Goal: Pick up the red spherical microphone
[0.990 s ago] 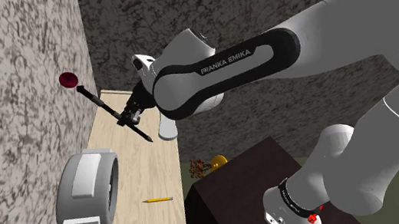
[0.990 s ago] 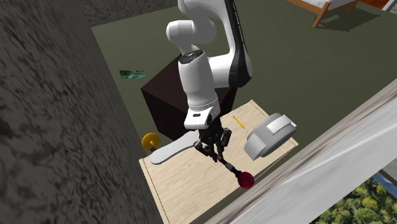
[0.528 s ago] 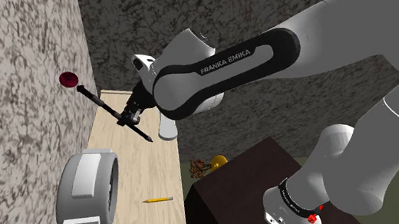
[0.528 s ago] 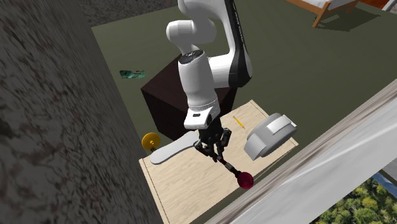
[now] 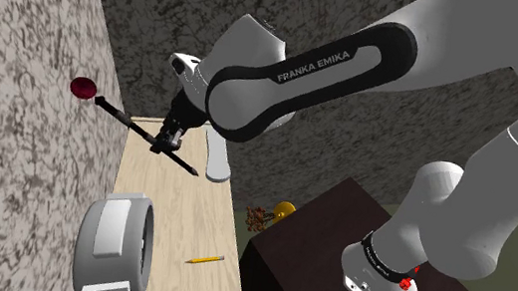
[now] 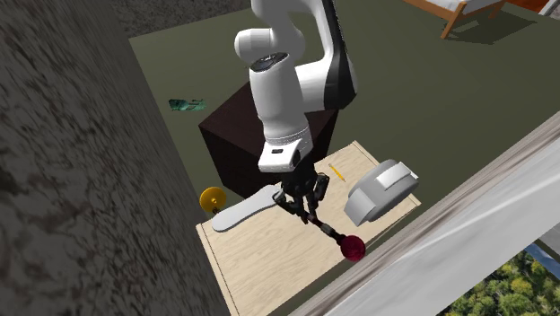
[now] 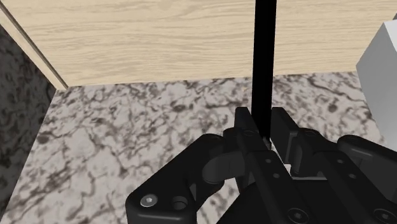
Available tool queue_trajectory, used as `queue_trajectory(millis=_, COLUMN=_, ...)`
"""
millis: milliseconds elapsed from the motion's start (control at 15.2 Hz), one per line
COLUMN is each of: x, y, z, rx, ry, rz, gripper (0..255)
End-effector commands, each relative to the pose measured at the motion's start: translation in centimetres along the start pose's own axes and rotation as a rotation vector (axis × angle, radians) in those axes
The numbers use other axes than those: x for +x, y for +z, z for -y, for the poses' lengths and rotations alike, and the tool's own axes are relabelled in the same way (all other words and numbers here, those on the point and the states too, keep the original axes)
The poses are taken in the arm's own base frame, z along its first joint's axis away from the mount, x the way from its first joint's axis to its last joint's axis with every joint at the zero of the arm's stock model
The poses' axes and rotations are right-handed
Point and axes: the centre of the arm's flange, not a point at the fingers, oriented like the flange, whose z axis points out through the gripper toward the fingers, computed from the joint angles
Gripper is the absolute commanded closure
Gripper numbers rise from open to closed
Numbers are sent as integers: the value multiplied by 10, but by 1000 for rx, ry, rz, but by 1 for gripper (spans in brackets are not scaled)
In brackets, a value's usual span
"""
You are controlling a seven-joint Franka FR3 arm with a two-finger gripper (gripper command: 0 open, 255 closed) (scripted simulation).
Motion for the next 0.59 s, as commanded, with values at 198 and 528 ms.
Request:
queue_trajectory(millis=198, x=14, y=-23, z=0, rx=0, ry=0, rz=0, gripper=255)
queue_trajectory(millis=528, x=23, y=-37, z=1, rx=0, ry=0, rz=0, gripper=255)
